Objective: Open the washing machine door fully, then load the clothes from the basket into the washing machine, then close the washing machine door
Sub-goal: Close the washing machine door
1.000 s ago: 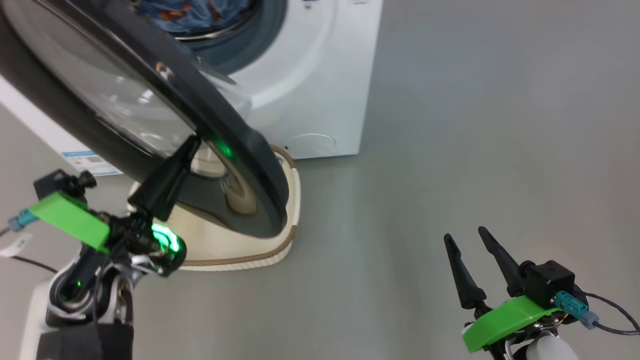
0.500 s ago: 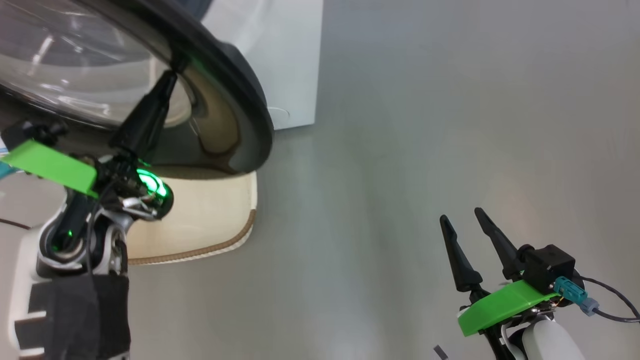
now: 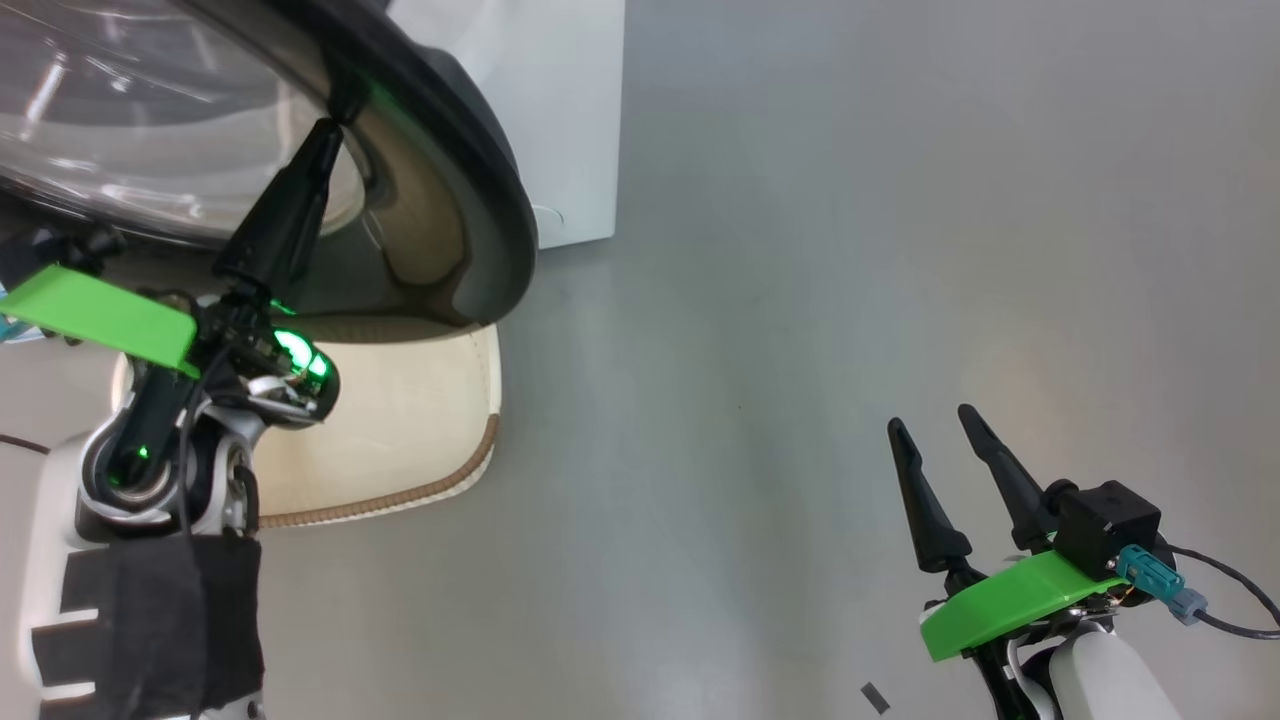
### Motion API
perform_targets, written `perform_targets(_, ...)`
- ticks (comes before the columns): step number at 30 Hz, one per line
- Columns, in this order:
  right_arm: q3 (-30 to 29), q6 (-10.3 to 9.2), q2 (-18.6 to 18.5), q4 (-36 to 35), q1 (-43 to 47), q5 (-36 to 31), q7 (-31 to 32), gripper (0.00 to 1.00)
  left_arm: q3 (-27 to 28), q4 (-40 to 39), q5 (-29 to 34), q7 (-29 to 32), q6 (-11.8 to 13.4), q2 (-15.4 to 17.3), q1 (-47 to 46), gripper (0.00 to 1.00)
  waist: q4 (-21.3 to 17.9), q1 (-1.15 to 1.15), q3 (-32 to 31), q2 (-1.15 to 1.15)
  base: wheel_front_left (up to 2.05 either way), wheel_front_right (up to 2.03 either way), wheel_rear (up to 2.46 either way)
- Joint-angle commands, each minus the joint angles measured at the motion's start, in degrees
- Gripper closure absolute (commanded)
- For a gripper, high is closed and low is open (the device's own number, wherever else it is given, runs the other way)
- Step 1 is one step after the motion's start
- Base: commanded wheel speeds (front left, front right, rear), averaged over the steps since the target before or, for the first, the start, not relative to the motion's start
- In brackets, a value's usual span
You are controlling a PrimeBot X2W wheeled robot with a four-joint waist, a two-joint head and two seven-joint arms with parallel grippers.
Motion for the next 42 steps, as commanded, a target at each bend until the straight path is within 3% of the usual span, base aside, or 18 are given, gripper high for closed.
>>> perform_targets(1, 1.1, 0.09, 0.35, -1.11, -0.51, 0.4, -0.69, 0.0, 1.64, -1.6, 0.45, -0.26, -0.4, 1.4, -0.14, 1.0, 0.65, 0.0, -0.75, 0.0, 0.0, 0.0, 0.0)
perform_targets(28, 1.09, 0.09, 0.61, 1.05, 5.55, 0.4, -0.69, 0.0, 2.87, -6.82, 7.1, -17.11, -0.41, 1.4, 20.28, 1.0, 6.35, 0.0, -16.01, 0.0, 0.0, 0.0, 0.0)
perform_targets(42, 1.11, 0.09, 0.66, 0.84, 7.88, 0.29, -0.69, 0.0, 1.01, -8.48, 11.58, -24.88, -0.41, 2.62, 29.06, 1.0, 6.53, 0.0, -18.89, 0.0, 0.0, 0.0, 0.0)
